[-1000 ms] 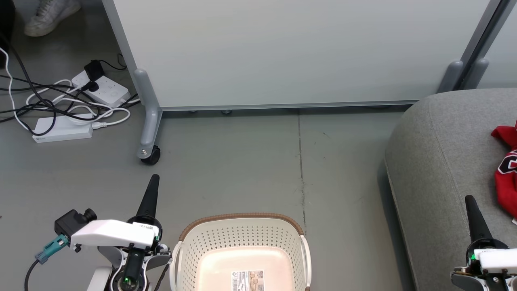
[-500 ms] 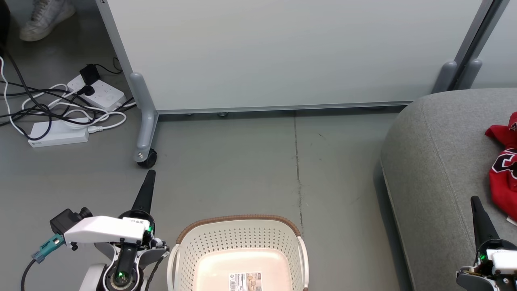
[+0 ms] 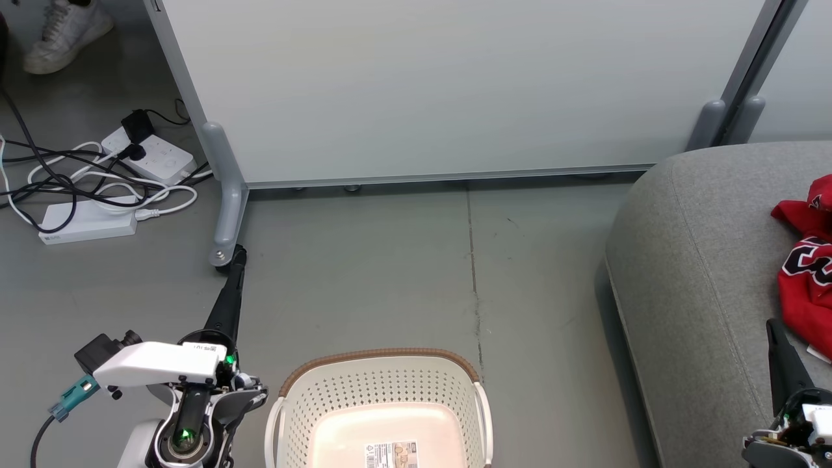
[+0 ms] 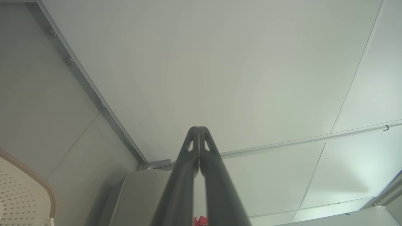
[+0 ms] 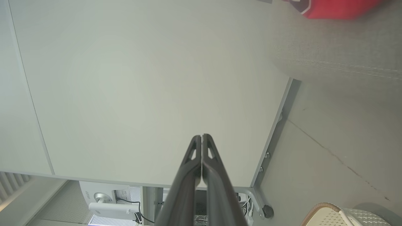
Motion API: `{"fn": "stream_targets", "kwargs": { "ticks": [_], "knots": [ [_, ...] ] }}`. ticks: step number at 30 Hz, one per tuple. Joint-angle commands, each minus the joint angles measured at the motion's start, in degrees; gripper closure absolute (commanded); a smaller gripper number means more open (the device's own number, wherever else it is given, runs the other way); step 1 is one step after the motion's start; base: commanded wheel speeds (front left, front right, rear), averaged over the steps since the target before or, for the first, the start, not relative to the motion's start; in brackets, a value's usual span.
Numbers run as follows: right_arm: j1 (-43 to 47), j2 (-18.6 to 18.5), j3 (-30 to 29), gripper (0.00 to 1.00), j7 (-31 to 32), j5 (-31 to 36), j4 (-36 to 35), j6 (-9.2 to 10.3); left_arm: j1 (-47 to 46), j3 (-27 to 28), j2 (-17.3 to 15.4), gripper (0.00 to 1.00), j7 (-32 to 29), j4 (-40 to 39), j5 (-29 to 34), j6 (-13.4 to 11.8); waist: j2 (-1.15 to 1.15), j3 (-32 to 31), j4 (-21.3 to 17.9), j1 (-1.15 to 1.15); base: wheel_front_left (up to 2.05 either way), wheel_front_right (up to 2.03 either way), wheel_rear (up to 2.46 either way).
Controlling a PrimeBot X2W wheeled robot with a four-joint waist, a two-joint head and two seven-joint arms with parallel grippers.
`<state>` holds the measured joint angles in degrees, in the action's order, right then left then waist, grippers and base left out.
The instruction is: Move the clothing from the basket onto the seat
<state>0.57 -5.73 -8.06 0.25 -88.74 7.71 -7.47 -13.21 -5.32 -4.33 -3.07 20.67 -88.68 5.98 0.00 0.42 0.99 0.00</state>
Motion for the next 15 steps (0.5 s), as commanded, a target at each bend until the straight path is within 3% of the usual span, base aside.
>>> {"fn": "stream_targets", "kwargs": {
  "ticks": [1, 15],
  "knots": [
    [0.3, -0.6, -0.2, 1.0, 0.4, -1.0, -0.6, -0.04, -1.0, 0.4, -0.3, 1.0, -0.3, 0.0, -0.8, 0.3, 0.0, 0.0, 0.0, 0.0, 0.0, 0.0, 0.0],
    [1.2, -1.3, -0.4, 1.0, 0.8, -7.5, -0.9, -0.04, -1.8, 1.4, -0.3, 1.0, -1.8, 0.6, -6.2, 1.0, 0.0, -0.4, -0.8, 0.0, 0.0, 0.0, 0.0]
  ]
}}
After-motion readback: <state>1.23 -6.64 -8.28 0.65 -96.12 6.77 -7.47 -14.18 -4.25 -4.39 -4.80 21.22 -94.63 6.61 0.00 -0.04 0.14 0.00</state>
